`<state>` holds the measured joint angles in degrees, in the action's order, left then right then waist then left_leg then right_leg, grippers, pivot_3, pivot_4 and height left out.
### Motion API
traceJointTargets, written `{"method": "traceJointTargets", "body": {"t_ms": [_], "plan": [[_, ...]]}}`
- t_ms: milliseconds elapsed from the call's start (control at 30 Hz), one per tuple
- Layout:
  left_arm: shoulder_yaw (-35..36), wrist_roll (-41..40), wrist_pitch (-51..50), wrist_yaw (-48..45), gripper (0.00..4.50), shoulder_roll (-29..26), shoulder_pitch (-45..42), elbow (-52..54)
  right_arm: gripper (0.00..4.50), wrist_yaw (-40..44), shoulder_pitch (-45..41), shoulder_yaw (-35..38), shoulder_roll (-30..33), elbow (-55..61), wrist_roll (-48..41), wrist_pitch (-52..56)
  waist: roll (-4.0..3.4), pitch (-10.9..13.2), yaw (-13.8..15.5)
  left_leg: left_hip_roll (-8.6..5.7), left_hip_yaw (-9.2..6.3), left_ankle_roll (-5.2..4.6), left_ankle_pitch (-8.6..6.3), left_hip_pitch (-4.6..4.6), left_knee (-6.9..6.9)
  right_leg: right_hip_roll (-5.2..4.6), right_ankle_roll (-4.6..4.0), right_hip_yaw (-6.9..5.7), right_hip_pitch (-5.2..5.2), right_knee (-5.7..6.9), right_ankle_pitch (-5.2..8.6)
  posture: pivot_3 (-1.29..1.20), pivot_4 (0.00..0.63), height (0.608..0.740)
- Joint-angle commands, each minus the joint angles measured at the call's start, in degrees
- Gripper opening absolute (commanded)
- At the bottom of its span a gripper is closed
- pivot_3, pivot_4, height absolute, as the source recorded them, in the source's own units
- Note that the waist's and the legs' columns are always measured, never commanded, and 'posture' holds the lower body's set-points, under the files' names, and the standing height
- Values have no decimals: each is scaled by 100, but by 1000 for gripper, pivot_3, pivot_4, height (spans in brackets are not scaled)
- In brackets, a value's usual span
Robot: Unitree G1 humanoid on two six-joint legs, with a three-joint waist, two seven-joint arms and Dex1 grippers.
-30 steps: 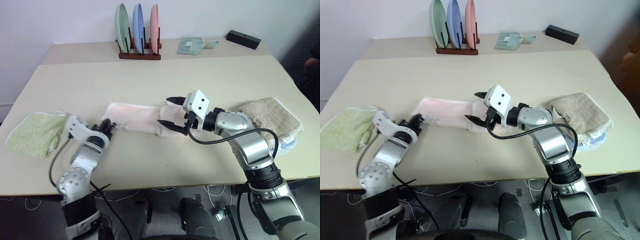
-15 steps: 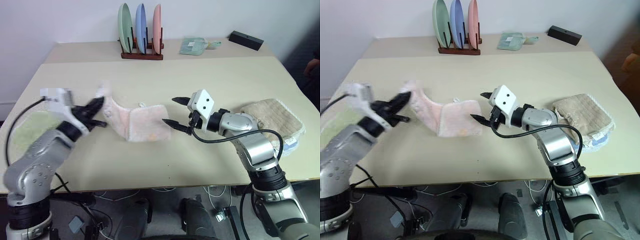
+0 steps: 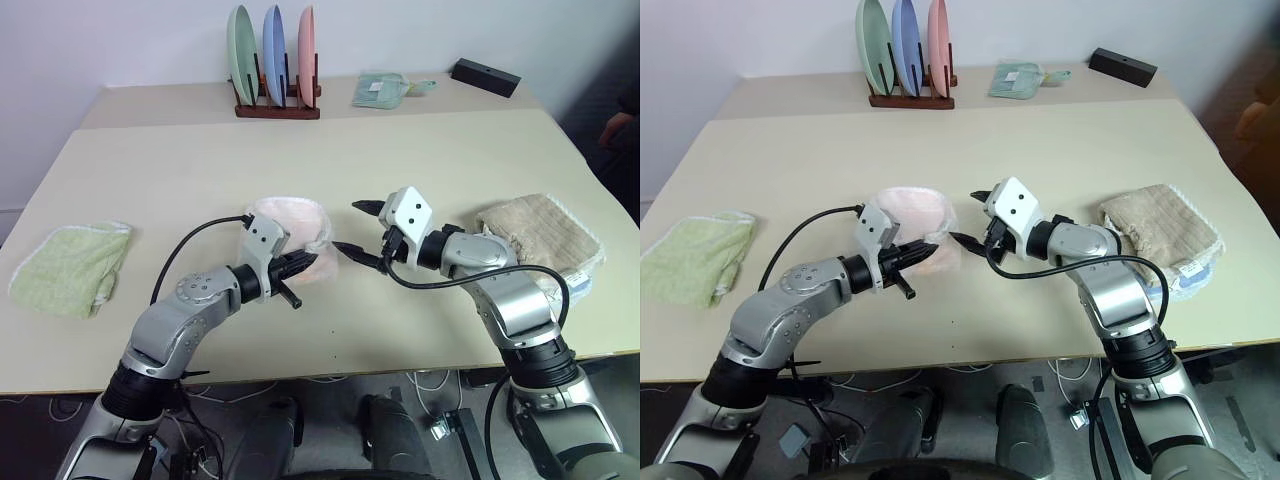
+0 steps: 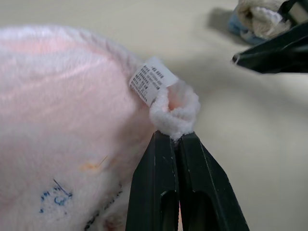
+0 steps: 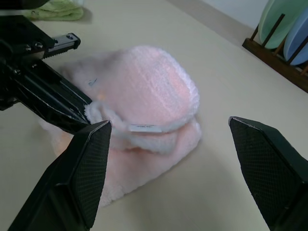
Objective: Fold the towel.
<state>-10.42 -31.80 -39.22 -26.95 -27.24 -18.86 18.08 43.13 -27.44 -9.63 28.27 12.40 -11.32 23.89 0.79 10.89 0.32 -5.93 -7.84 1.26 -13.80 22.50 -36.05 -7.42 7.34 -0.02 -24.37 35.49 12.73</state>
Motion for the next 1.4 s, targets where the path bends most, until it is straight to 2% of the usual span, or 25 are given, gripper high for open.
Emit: {"method": "traceJointTargets", "body": {"t_ms": [33,200,233,300,333,400,433,467,600,633,833,1033,1233,1333,1400], "plan": [[193,-98,-73,-144,1321,47,30,238,3979,-60,-93,98,16,110,55,-130,0,0,1,0,0,0,0,0,-1,0,1,0,0,0,0,0,150,735],[670,-388,-334,-165,3894,-107,354,798,3979,-40,-107,125,40,12,119,-190,0,0,-13,1,-1,0,0,0,0,0,2,0,0,0,-1,0,150,735],[975,-651,-393,-311,4322,-250,584,1059,3979,-31,-118,136,51,-10,126,-190,0,0,-12,1,-1,0,0,0,0,0,2,0,-1,0,-1,0,150,735],[1686,-1268,-533,-545,4322,-519,1056,1527,3979,5,-141,171,68,-53,101,-172,-1,0,-73,5,0,0,0,0,1,1,2,1,-3,0,-1,0,150,735],[2002,-1551,-574,-596,4374,-594,1221,1661,3723,11,-161,189,62,-79,79,-143,-2,1,-91,5,0,0,0,0,2,0,1,1,-2,1,-1,0,150,735],[2426,-1828,-565,-532,3702,-659,1378,1743,3206,49,-195,215,47,-119,23,-104,-3,2,-95,8,-1,0,0,0,3,2,0,0,-4,1,0,0,150,735],[2594,-1789,-509,-436,3381,-694,1413,1721,2757,73,-225,222,23,-140,-11,-84,-3,2,-84,8,-1,0,0,0,2,2,0,0,-4,2,0,0,150,735],[2682,-1641,-449,-313,2841,-722,1399,1647,2156,65,-275,231,-39,-164,-58,-38,-2,2,-74,8,-2,0,0,0,1,2,0,-1,-2,2,0,0,150,735],[2380,-532,-30,412,940,-602,893,980,218,-112,-570,221,-504,-288,-271,233,-2,1,-66,6,-1,1,1,-2,-6,3,-9,-1,5,1,-3,0,150,735],[2276,-388,3,552,856,-496,733,789,66,-172,-632,184,-632,-345,-263,252,-2,1,-66,6,-3,3,2,-2,-6,5,-10,-1,6,1,-5,0,150,735],[1219,695,655,672,856,260,-114,-717,66,-552,-895,-332,-1601,-1365,56,186,-2,-1,-97,-4,-4,6,3,-1,-1,7,2,-1,1,-3,-18,0,150,735],[591,1460,1086,492,856,497,-144,-1766,66,-973,-764,-843,-1828,-2554,791,-50,-2,-2,-119,-9,-1,24,14,0,2,9,-1,1,-9,4,-22,0,150,735],[579,1643,1229,416,856,648,186,-1711,66,-1048,-527,-894,-1721,-2493,1060,-229,-13,-23,-117,-8,-4,11,7,-10,1,9,0,1,0,9,-22,0,150,735],[1023,1295,1362,439,856,806,390,-1179,66,-898,-460,-572,-1644,-1971,771,-219,-14,-25,-115,-4,-4,11,6,-10,0,8,0,1,1,8,-22,0,150,735],[1431,893,1153,492,856,910,467,-860,582,-710,-422,-379,-1550,-1620,538,-139,-12,-22,-111,1,-5,10,6,-8,0,8,0,1,0,7,-22,0,150,735]]}}
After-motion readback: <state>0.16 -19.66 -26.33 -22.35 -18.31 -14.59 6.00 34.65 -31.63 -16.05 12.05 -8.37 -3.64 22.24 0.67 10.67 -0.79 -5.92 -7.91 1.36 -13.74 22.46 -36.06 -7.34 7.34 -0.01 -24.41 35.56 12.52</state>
